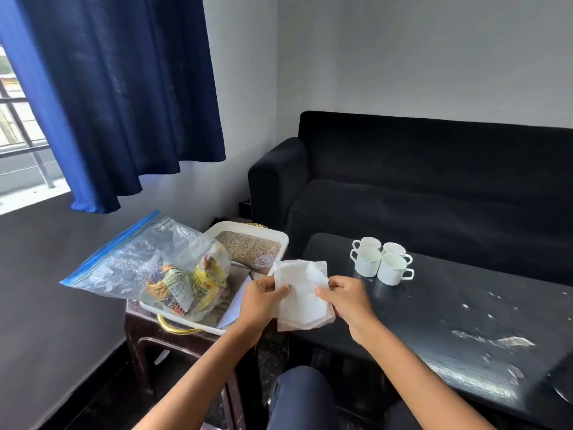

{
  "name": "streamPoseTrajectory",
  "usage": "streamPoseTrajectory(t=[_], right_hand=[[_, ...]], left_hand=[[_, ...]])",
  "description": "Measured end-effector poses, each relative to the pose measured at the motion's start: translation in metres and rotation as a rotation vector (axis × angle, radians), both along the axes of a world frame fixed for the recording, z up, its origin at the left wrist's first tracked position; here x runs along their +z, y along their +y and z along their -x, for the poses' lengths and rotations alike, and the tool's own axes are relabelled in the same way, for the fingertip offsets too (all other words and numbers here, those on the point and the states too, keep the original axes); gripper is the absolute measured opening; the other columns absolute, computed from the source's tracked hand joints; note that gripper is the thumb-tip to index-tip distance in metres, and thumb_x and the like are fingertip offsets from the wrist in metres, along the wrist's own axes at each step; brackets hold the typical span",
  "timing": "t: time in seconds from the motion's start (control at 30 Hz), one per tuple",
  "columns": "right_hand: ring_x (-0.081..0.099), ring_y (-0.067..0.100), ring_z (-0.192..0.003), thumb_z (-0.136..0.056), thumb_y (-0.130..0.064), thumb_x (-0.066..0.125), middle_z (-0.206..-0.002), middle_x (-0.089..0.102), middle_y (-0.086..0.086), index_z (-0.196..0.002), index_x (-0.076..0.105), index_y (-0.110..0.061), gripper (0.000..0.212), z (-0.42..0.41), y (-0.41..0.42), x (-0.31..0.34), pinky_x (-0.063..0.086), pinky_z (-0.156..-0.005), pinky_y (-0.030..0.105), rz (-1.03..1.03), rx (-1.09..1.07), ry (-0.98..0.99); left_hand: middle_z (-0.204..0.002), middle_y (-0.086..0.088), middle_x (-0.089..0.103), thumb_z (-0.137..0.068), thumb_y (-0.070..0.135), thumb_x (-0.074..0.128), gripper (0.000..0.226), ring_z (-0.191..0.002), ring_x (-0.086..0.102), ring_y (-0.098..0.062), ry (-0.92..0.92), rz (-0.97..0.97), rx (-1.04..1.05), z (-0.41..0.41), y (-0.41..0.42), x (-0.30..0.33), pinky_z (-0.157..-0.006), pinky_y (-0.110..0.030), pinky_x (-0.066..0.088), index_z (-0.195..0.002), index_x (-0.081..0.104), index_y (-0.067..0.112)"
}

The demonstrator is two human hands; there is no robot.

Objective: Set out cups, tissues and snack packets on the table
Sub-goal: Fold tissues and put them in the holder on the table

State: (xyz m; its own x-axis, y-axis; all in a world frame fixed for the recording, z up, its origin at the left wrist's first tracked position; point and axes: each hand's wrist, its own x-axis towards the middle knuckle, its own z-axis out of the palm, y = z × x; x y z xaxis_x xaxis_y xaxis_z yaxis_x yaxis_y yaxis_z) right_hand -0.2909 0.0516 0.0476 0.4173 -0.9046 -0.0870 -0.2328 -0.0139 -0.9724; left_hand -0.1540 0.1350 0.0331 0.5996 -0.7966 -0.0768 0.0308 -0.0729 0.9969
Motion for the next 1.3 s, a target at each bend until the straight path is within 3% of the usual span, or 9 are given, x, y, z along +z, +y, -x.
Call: streamPoseTrajectory(t=[0.13, 0.27, 0.4, 0.5, 0.57, 0.7, 0.9, 1.1, 1.3], right_hand=[[0.065, 0.02, -0.073, -0.08, -0.002, 0.065, -0.078, 0.071, 0.01, -0.072, 0.067, -0.01, 0.011, 0.024, -0.015, 0.0, 0.049, -0.064, 0.029, 0.119, -0.034, 0.016], [0.057, 0.017, -0.063, -0.079, -0.005, 0.064, -0.072, 0.069, 0.017, -0.071, 0.065, -0.001, 0.009, 0.056, -0.031, 0.001, 0.041, -0.06, 0.029, 0.253, -0.066, 0.052], [0.038, 0.015, -0.051, -0.078, -0.007, 0.063, -0.056, 0.053, 0.019, -0.065, 0.054, 0.005, 0.02, 0.1, -0.048, 0.004, 0.026, -0.048, 0.026, 0.396, -0.179, 0.148], [0.039, 0.012, -0.049, -0.078, -0.004, 0.061, -0.053, 0.055, 0.011, -0.061, 0.053, 0.002, 0.02, 0.141, -0.057, 0.009, 0.027, -0.048, 0.026, 0.43, -0.234, 0.137], [0.038, 0.003, -0.041, -0.077, -0.002, 0.06, -0.042, 0.05, -0.009, -0.049, 0.045, -0.014, 0.034, 0.173, -0.062, 0.012, 0.024, -0.043, 0.012, 0.45, -0.279, 0.126], [0.037, 0.001, -0.041, -0.077, 0.001, 0.059, -0.04, 0.044, -0.019, -0.05, 0.037, -0.025, 0.044, 0.232, -0.069, 0.009, 0.028, -0.042, 0.013, 0.455, -0.369, 0.16], [0.046, -0.008, -0.045, -0.077, 0.003, 0.058, -0.043, 0.048, -0.027, -0.051, 0.034, -0.031, 0.049, 0.303, -0.072, 0.002, 0.032, -0.044, 0.006, 0.468, -0.527, 0.181], [0.051, 0.006, -0.055, -0.08, -0.003, 0.059, -0.058, 0.059, -0.008, -0.062, 0.051, -0.024, 0.028, 0.356, -0.086, -0.007, 0.037, -0.05, 0.011, 0.431, -0.604, 0.189], [0.057, -0.005, -0.06, -0.083, -0.004, 0.055, -0.07, 0.065, -0.012, -0.076, 0.061, -0.021, 0.019, 0.39, -0.105, -0.021, 0.04, -0.05, 0.006, 0.379, -0.677, 0.121]], left_hand=[[-0.071, 0.004, 0.073, -0.087, 0.004, 0.063, 0.016, -0.063, 0.068, -0.004, -0.131, -0.007, 0.018, 0.03, -0.013, 0.004, -0.053, -0.015, 0.05, -0.077, 0.071, 0.014], [-0.08, -0.006, 0.075, -0.088, 0.012, 0.062, 0.013, -0.08, 0.071, -0.023, -0.235, -0.03, -0.02, 0.066, -0.032, 0.009, -0.071, -0.041, 0.057, -0.08, 0.073, 0.009], [-0.087, -0.023, 0.07, -0.088, 0.012, 0.058, 0.02, -0.072, 0.061, -0.024, -0.299, -0.005, -0.073, 0.111, -0.06, 0.016, -0.075, -0.053, 0.052, -0.085, 0.066, -0.006], [-0.083, -0.018, 0.07, -0.089, 0.011, 0.056, 0.016, -0.071, 0.063, -0.021, -0.349, 0.026, -0.128, 0.149, -0.082, 0.019, -0.067, -0.044, 0.054, -0.085, 0.066, 0.0], [-0.078, -0.004, 0.072, -0.089, 0.013, 0.056, 0.01, -0.072, 0.067, -0.013, -0.34, 0.048, -0.177, 0.179, -0.096, 0.021, -0.065, -0.03, 0.054, -0.088, 0.066, 0.013], [-0.079, 0.014, 0.067, -0.089, 0.014, 0.056, 0.026, -0.078, 0.065, -0.002, -0.347, 0.093, -0.314, 0.238, -0.121, 0.02, -0.067, -0.02, 0.055, -0.081, 0.056, 0.038], [-0.074, 0.017, 0.066, -0.087, 0.01, 0.054, 0.023, -0.075, 0.062, -0.001, -0.419, 0.13, -0.455, 0.314, -0.151, 0.01, -0.064, -0.014, 0.049, -0.083, 0.06, 0.032], [-0.077, -0.011, 0.063, -0.086, 0.006, 0.049, 0.013, -0.062, 0.045, -0.012, -0.499, 0.124, -0.574, 0.37, -0.186, 0.0, -0.059, -0.029, 0.044, -0.091, 0.06, 0.012], [-0.075, 0.016, 0.059, -0.087, 0.0, 0.045, 0.034, -0.07, 0.055, -0.004, -0.539, 0.126, -0.719, 0.409, -0.214, -0.007, -0.059, -0.006, 0.039, -0.108, 0.06, 0.022]])
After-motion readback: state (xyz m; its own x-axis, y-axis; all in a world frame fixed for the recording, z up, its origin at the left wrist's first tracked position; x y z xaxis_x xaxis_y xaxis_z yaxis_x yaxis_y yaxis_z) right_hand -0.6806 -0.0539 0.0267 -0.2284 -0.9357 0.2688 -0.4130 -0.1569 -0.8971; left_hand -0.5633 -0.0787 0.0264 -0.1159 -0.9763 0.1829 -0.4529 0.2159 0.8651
